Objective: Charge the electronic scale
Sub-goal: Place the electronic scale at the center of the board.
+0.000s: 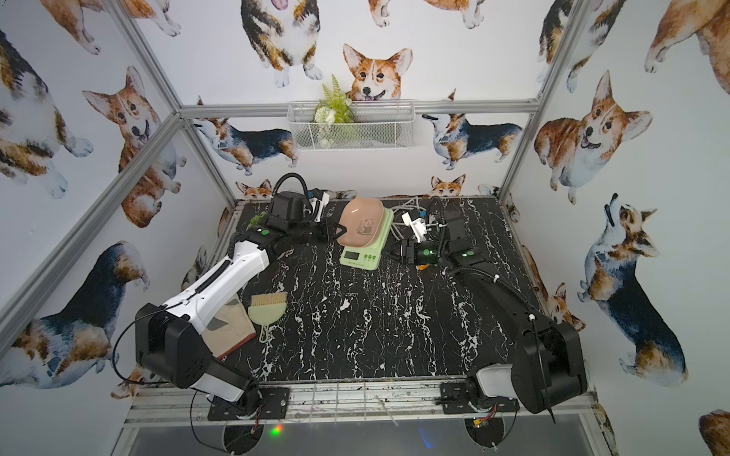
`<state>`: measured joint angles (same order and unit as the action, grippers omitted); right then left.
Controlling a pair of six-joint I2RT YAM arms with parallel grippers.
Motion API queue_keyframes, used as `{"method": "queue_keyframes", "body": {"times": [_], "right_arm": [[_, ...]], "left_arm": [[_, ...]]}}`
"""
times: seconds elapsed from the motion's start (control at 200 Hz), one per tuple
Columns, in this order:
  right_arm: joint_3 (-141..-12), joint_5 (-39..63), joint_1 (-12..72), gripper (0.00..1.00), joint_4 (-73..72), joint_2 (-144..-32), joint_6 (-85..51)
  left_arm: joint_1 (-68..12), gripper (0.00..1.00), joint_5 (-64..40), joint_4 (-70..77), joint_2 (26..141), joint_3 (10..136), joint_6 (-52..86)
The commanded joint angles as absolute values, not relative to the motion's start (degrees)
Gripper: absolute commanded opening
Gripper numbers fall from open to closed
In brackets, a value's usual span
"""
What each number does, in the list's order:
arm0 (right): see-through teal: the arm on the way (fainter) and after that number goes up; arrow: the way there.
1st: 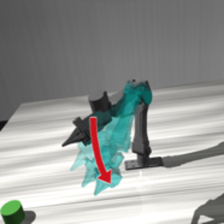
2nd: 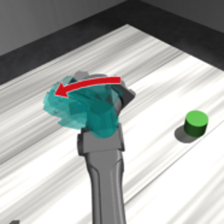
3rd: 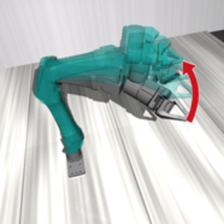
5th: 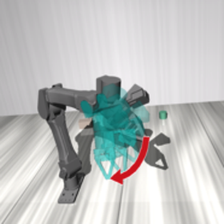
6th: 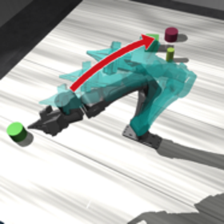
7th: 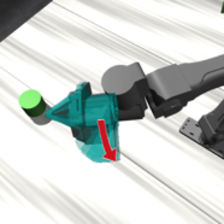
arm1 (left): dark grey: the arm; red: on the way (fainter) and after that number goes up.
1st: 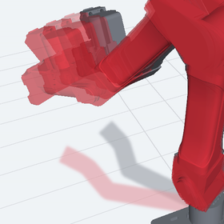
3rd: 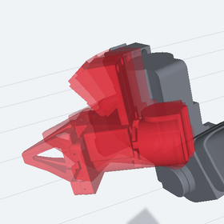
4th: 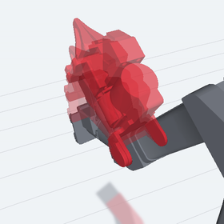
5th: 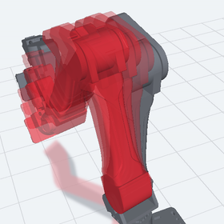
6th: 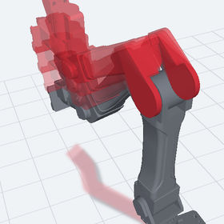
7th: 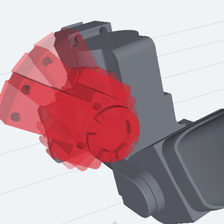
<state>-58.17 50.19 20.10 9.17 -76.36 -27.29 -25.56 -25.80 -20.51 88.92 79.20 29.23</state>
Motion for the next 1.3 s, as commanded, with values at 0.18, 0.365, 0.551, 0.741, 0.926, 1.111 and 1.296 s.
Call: {"method": "queue_keyframes", "body": {"times": [0.18, 0.365, 0.551, 0.741, 0.926, 1.111, 1.296], "right_arm": [[-59.1, 51.1, 19.3, 0.75, 8.8, -74.1, -25.1], [-58.4, 50.8, 16.9, 0.74, 10.3, -72.9, -24.8], [-57.8, 51.0, 15.9, 0.74, 9.8, -72.1, -25.4], [-58.1, 51.5, 15.1, 0.73, 9.3, -71.8, -26.0], [-58.2, 51.4, 14.3, 0.72, 9.2, -71.4, -26.2], [-58.7, 51.2, 13.4, 0.71, 10.3, -71.2, -26.1], [-59.1, 51.2, 12.7, 0.71, 11.9, -71.5, -25.8]], "left_arm": [[-25.9, 0.00, -24.8, -22.5, 89.6, 79.6, 26.4], [-25.9, 0.00, -24.4, -23.0, 89.9, 80.1, 25.9], [-25.9, 0.00, -24.5, -22.7, 90.5, 80.2, 26.0], [-25.9, 0.00, -21.9, -22.9, 92.2, 79.9, 26.3], [-25.9, 0.00, -16.0, -24.8, 96.7, 81.5, 24.6], [-25.9, 0.00, -10.6, -28.2, 105.2, 87.4, 22.7], [-25.8, 0.00, -3.8, -32.9, 114.1, 95.8, 23.0]]}}
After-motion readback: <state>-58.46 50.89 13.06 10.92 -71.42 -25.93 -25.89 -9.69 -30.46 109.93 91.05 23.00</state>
